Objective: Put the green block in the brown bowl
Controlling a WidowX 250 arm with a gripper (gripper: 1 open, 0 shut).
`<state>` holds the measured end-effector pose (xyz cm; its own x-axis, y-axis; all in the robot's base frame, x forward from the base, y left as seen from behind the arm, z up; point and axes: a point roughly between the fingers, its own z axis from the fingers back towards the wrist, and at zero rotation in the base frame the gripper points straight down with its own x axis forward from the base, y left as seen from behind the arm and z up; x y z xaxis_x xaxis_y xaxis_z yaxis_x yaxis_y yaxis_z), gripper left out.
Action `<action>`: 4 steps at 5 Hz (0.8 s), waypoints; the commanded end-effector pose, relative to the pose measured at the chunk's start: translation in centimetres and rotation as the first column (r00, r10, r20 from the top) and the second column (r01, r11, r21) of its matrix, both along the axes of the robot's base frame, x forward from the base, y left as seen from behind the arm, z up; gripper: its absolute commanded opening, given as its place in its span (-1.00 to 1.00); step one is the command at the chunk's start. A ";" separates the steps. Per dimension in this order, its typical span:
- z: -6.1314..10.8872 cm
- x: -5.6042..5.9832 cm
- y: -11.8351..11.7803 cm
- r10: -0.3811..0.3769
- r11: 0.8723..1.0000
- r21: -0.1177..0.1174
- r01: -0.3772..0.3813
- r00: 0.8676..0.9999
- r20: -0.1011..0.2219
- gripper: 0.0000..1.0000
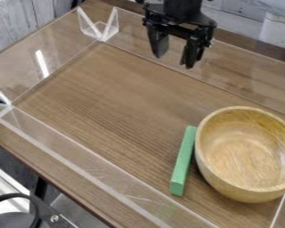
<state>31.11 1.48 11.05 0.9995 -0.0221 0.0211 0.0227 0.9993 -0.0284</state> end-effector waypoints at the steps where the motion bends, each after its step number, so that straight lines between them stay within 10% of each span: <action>1: 0.5 -0.1 -0.1 -0.004 1.000 0.004 0.004 1.000 0.022 1.00; 4: -1.1 -3.3 -1.3 -0.036 0.999 -0.006 0.036 0.998 -0.047 1.00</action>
<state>27.24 0.32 8.09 0.9940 -0.0526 -0.0963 0.0489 0.9980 -0.0406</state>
